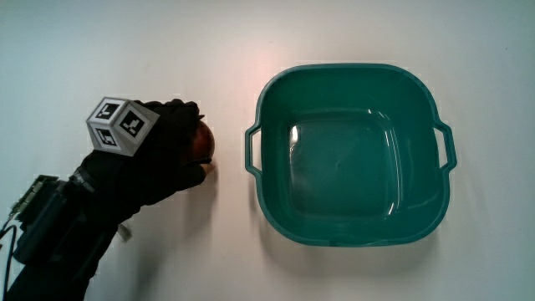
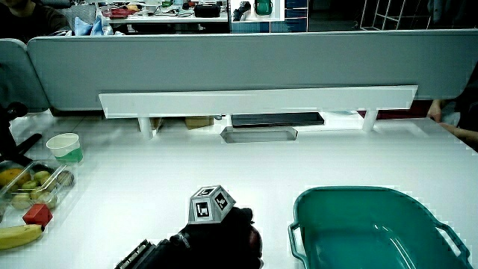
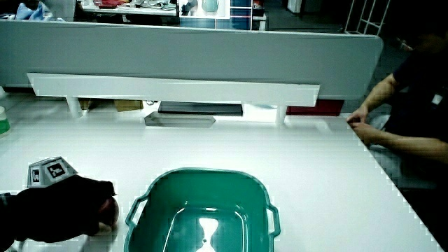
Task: Pick apple from desk
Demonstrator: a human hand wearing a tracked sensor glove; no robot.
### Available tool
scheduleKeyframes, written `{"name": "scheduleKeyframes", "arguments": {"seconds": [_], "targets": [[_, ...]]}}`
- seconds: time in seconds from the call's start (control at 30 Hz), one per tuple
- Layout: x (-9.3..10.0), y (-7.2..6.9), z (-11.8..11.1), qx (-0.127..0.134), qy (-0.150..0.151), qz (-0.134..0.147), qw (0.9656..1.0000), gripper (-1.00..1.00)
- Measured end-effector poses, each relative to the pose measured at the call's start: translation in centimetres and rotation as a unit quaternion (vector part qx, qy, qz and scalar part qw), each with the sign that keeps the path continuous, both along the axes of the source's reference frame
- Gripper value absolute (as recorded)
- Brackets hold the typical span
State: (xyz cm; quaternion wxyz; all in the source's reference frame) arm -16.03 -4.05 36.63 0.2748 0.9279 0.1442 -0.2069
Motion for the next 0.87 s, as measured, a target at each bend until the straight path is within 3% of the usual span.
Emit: {"name": "scheduleKeyframes", "arguments": {"seconds": [0.03,0.17,0.2,0.23,0.33,0.4,0.43,0.47,0.5,0.53,0.57,0.6,0.63,0.67,0.7,0.73,0.77,0.8,0.83,0.87], "targets": [[0.2,0.1,-0.3,-0.005,0.005,-0.003,1.0000,1.00],[1.1,0.4,-2.0,0.020,0.007,0.014,0.9997,1.00],[1.4,0.5,-2.6,0.032,-0.006,0.014,0.9994,1.00],[1.6,0.7,-2.8,0.028,0.006,0.017,0.9994,1.00],[2.3,0.9,-3.7,0.059,0.022,0.041,0.9971,1.00],[3.0,1.1,-4.5,0.059,0.029,0.050,0.9966,1.00],[3.2,1.1,-4.6,0.059,0.046,0.055,0.9957,1.00],[3.5,1.0,-4.7,0.107,0.042,0.093,0.9890,1.00],[3.9,1.2,-5.1,0.088,0.037,0.076,0.9925,1.00],[4.1,1.2,-5.2,0.072,0.050,0.062,0.9943,1.00],[4.5,1.2,-5.6,0.101,0.046,0.091,0.9897,1.00],[4.8,1.2,-5.7,0.107,0.046,0.090,0.9891,1.00],[5.2,1.2,-5.6,0.119,0.087,0.106,0.9833,1.00],[5.5,1.2,-5.7,0.117,0.082,0.102,0.9845,1.00],[6.0,1.2,-6.3,0.134,0.048,0.122,0.9823,1.00],[6.3,1.2,-6.0,0.119,0.069,0.111,0.9842,1.00],[6.8,1.2,-6.4,0.137,0.048,0.136,0.9801,1.00],[7.0,1.3,-6.4,0.126,0.047,0.121,0.9834,1.00],[7.4,1.4,-6.0,0.141,0.052,0.131,0.9799,1.00],[7.7,1.5,-6.2,0.127,0.047,0.118,0.9837,1.00]]}}
